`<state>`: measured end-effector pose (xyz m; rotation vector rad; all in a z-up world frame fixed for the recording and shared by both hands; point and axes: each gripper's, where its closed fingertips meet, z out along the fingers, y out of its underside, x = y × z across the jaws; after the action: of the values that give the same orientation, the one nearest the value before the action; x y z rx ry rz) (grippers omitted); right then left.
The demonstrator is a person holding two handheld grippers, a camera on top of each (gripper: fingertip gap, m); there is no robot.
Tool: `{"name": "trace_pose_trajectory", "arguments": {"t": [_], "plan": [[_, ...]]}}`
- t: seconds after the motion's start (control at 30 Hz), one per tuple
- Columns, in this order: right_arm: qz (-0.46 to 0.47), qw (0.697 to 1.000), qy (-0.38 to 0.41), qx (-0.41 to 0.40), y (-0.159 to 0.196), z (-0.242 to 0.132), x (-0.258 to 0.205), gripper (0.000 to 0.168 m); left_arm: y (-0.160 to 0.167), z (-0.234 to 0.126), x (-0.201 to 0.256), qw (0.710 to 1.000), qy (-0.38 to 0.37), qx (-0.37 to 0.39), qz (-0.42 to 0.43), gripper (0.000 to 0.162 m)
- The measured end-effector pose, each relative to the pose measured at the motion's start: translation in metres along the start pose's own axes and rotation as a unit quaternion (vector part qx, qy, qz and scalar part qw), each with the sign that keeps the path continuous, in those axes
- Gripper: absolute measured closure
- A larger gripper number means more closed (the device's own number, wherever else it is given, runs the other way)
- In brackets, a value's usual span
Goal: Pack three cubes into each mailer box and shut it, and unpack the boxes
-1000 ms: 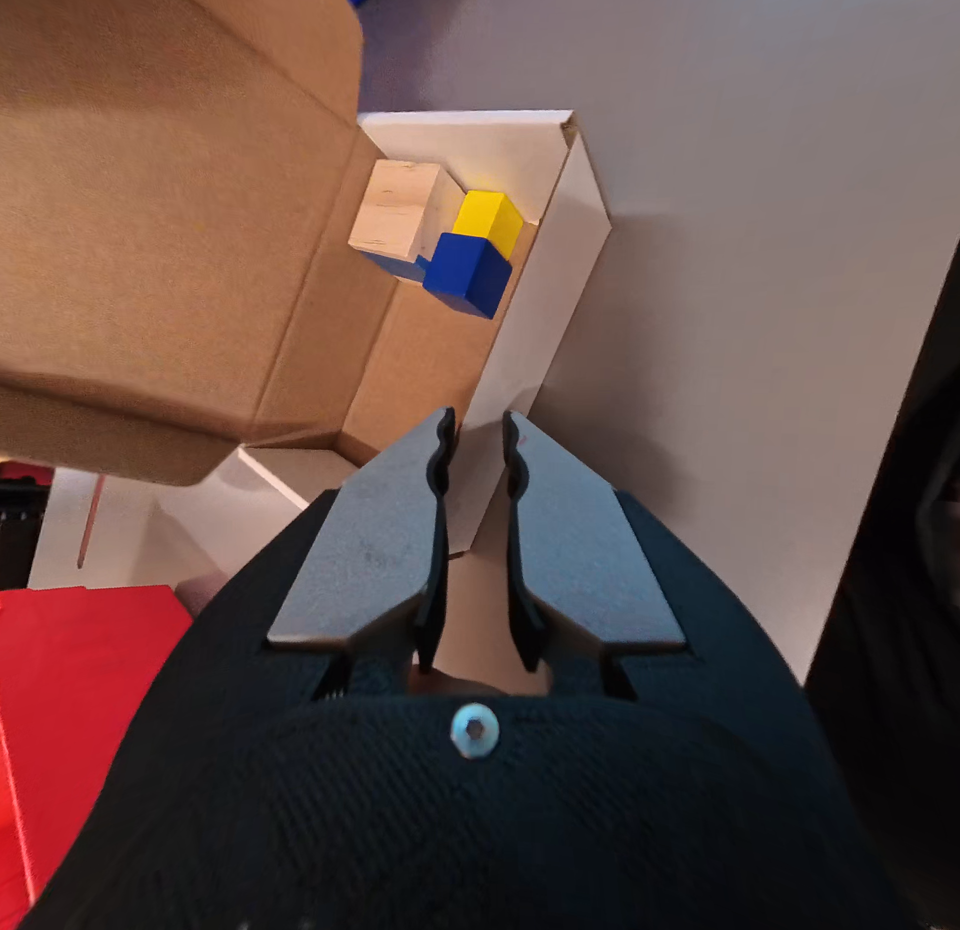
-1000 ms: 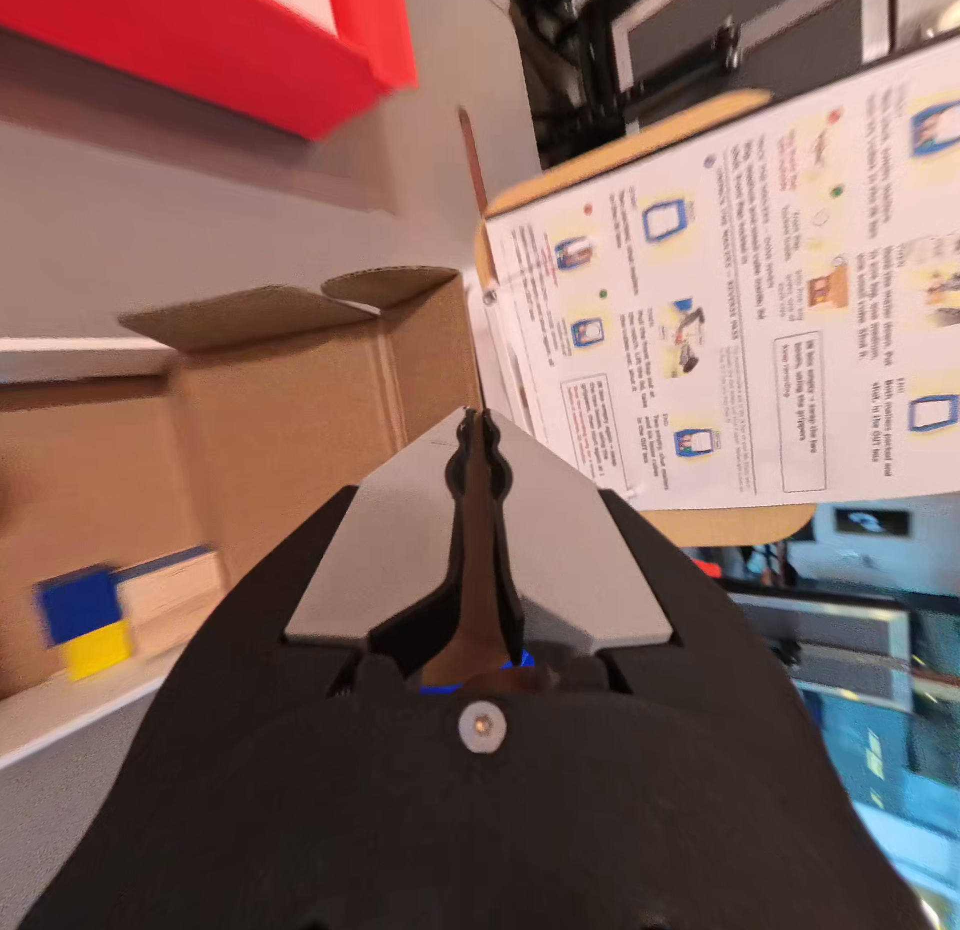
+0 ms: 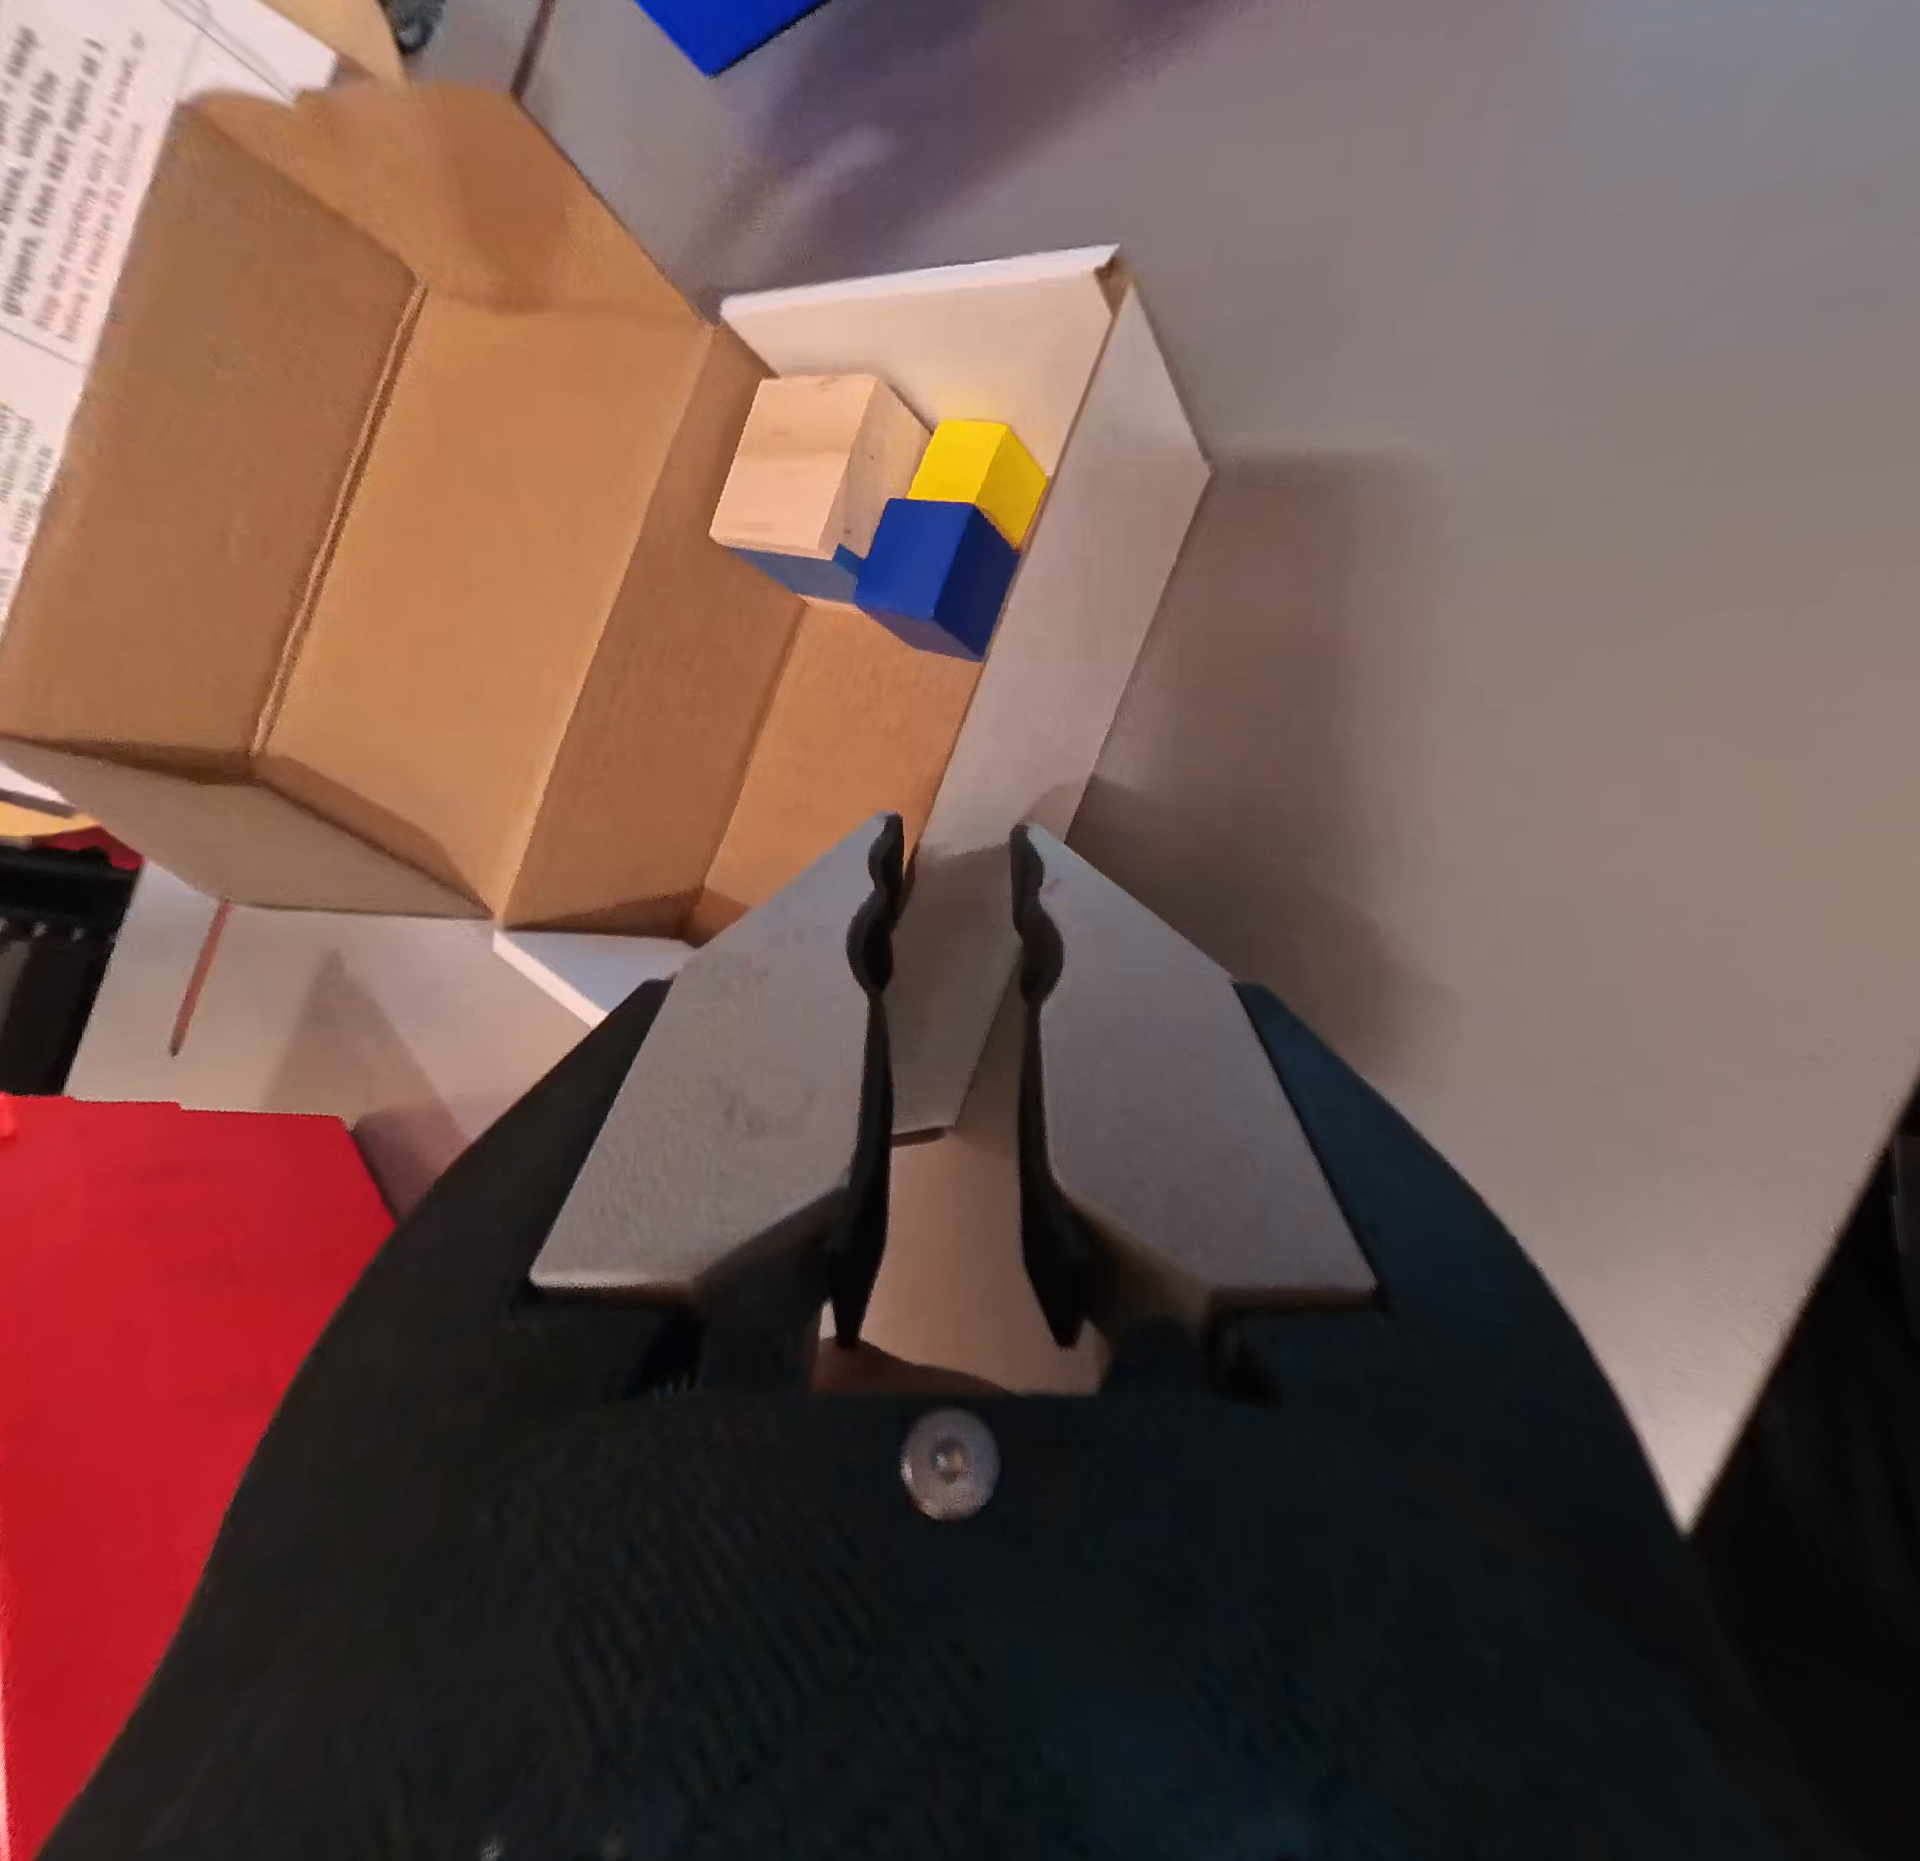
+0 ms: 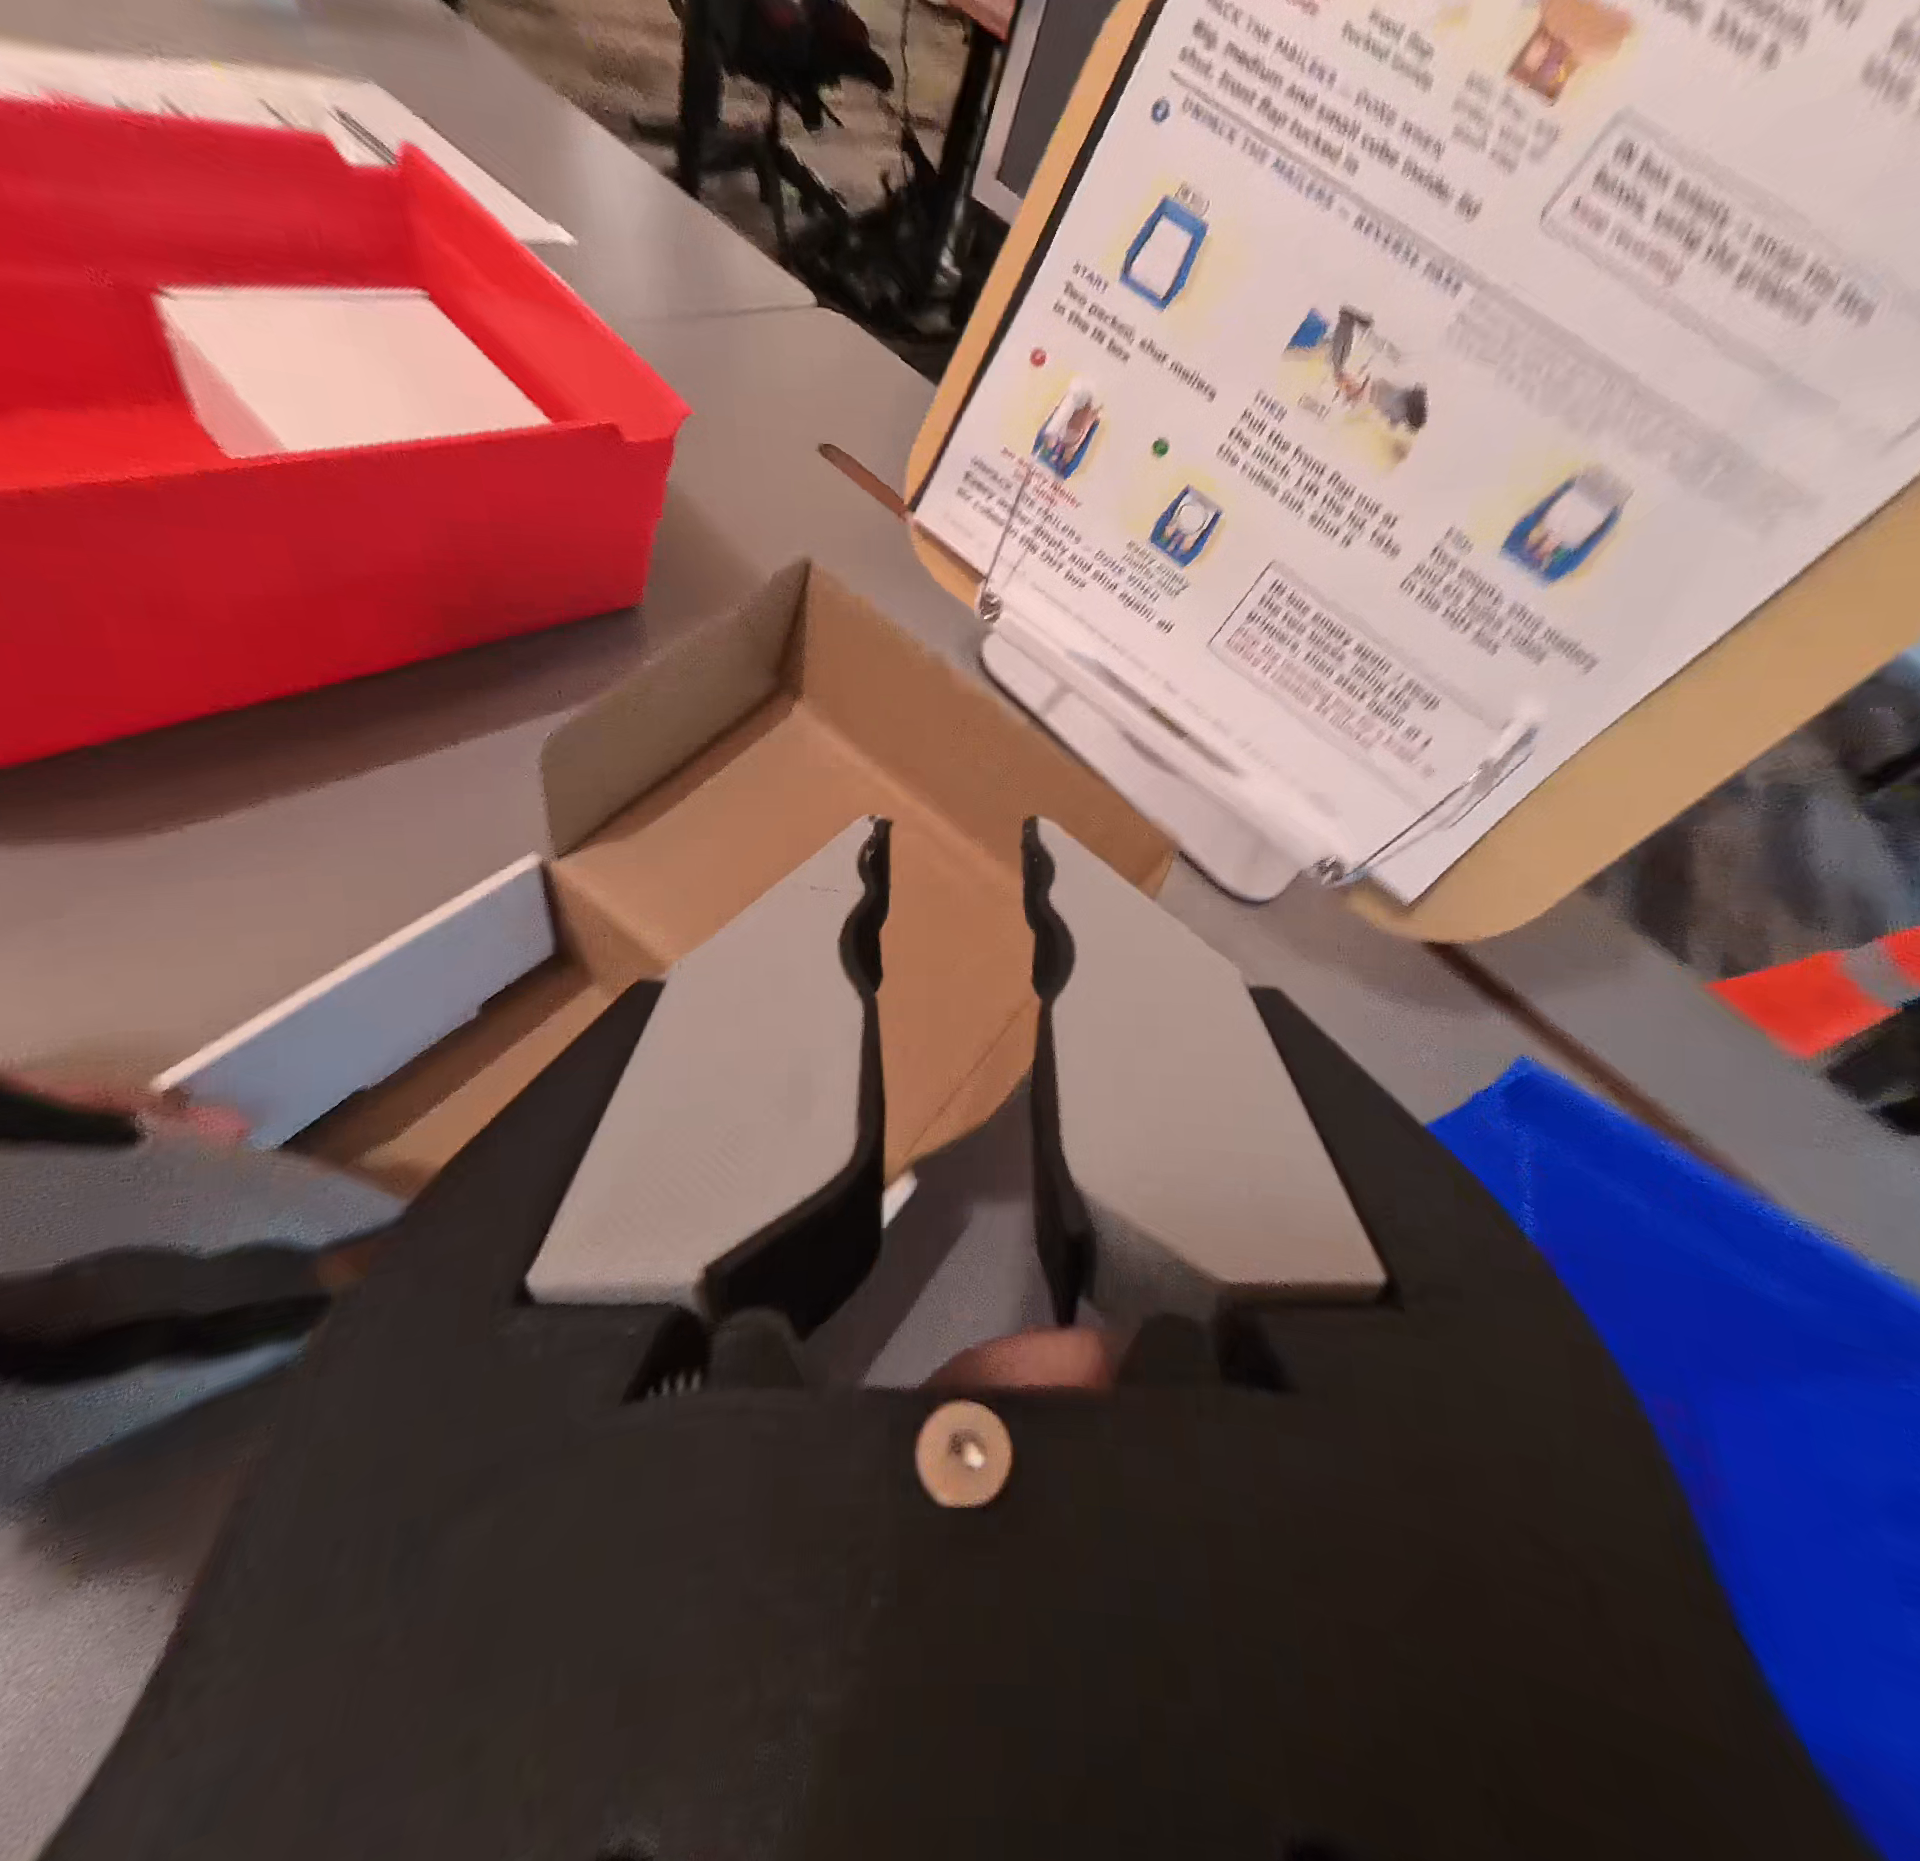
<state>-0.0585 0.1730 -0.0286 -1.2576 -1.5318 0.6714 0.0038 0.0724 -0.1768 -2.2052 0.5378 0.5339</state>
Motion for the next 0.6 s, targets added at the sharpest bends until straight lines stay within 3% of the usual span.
{"name": "trace_pose_trajectory", "arguments": {"t": [0.23,0.37,0.4,0.47,0.6], "plan": [[0.021,0.999,0.041,0.008,0.079,-0.003,0.001,0.145,-0.001,0.002,-0.011,0.998,-0.005,0.032,-0.045,0.142],[0.039,0.998,0.045,0.031,0.106,0.004,0.003,0.149,-0.007,-0.011,-0.038,0.989,-0.045,0.071,-0.118,0.109],[0.042,0.997,0.049,0.035,0.101,0.001,0.006,0.143,-0.008,-0.015,-0.046,0.986,-0.056,0.079,-0.135,0.100],[0.051,0.993,0.044,0.099,0.083,-0.011,0.006,0.149,-0.014,-0.028,-0.061,0.976,-0.079,0.105,-0.174,0.095],[0.048,0.995,0.035,0.084,0.087,-0.011,-0.001,0.139,-0.026,-0.056,-0.083,0.950,-0.096,0.161,-0.249,0.094]]}}
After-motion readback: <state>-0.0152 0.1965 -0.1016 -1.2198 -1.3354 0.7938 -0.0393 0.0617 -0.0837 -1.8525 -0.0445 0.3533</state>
